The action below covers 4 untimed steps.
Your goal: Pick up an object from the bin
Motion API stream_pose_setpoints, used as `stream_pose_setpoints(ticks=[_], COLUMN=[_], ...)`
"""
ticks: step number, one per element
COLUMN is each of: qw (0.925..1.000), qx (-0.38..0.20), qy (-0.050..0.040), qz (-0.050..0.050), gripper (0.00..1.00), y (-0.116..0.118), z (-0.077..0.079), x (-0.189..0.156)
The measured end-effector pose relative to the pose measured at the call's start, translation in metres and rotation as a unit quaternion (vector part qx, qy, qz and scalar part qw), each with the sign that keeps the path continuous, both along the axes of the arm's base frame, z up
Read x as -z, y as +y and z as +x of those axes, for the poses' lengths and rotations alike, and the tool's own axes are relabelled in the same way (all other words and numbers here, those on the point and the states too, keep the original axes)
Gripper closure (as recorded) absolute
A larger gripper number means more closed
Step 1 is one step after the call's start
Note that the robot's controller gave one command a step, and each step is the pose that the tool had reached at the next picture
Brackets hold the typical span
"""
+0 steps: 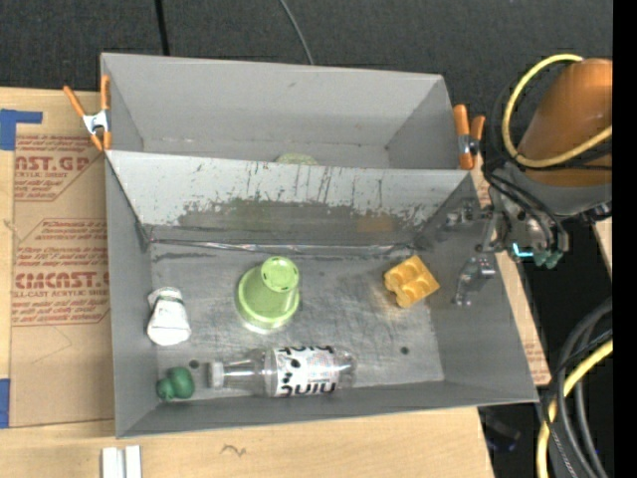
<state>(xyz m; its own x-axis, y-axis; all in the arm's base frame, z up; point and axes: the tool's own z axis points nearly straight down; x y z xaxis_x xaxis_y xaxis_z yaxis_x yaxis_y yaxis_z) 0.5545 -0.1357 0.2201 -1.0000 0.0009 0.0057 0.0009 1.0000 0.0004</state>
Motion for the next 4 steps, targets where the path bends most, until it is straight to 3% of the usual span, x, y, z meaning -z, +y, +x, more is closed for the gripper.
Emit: stream_pose_setpoints(ticks=[1,2,3,4], qw=[1.0000,0.9987,0.9995,0.9999], qx=[-0.001,-0.051,-0.032,-0.010], qy=[-0.0040,-0.0060,-0.0024,-0.0041], qz=[-0.001,-0.001,0.001,0.000], gripper=[0.00,0.00,0.00,0.00], y=[0.001,-0.015,-0.018,-0.019], z=[0.002,0.015,0.016,0.026], x=[-0.005,0.055,0.102,0.086])
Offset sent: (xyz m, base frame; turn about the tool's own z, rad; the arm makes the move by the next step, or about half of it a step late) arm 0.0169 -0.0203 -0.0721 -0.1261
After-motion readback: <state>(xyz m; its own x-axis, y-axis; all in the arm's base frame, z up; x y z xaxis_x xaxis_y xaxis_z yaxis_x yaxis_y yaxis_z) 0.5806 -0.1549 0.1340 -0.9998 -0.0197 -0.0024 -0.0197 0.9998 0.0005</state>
